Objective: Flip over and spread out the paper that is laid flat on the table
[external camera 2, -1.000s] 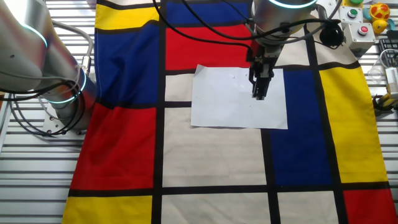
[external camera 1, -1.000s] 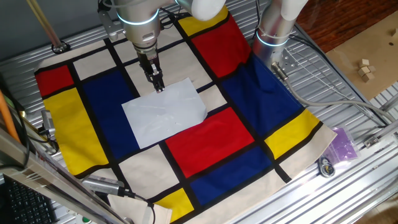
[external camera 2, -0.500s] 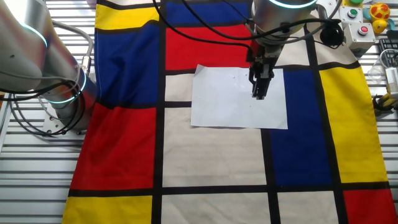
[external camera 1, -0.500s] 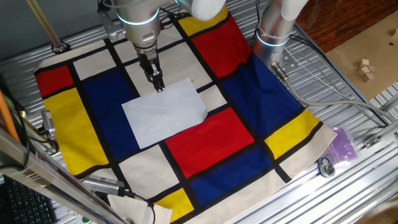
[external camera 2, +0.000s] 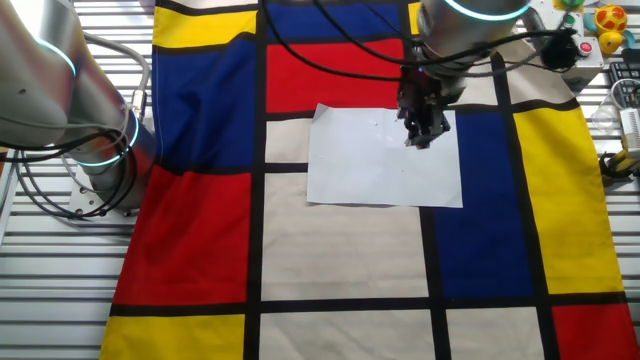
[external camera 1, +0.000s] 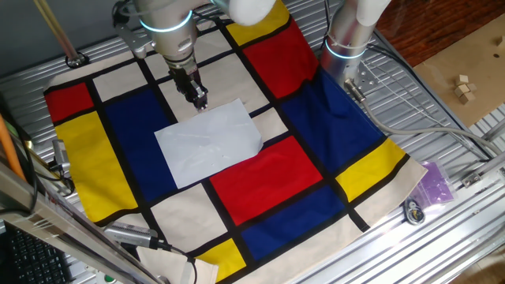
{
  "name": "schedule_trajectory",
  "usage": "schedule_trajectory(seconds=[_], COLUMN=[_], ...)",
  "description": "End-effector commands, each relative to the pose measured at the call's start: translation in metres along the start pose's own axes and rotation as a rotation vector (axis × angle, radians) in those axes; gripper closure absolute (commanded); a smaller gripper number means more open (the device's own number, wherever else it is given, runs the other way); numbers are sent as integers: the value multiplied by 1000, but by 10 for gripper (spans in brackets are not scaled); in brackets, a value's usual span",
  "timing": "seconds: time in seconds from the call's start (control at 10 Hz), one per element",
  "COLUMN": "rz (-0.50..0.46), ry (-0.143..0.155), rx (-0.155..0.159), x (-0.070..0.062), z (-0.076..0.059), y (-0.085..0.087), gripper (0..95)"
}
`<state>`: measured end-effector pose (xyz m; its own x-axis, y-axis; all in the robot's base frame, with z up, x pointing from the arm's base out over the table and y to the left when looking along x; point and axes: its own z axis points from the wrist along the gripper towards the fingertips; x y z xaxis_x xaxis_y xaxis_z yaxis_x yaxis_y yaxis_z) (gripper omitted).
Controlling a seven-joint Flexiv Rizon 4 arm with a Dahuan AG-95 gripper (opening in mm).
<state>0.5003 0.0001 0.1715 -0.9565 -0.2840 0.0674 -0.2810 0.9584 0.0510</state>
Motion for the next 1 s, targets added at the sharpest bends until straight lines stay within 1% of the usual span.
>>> schedule_trajectory(seconds=[0.1, 0.3, 0.5, 0.6, 0.7, 0.8, 0.9, 1.0], rz=[-89, -98, -116, -147, -124, -114, -123, -139], ry=[23, 26, 23, 28, 40, 52, 59, 67], rx=[-12, -15, -22, -25, -36, -36, -43, -49], x=[0, 0, 0, 0, 2, 9, 14, 26], z=[0, 0, 0, 0, 0, 5, 8, 13], y=[0, 0, 0, 4, 14, 35, 46, 61], gripper=[950, 950, 950, 950, 950, 950, 950, 950])
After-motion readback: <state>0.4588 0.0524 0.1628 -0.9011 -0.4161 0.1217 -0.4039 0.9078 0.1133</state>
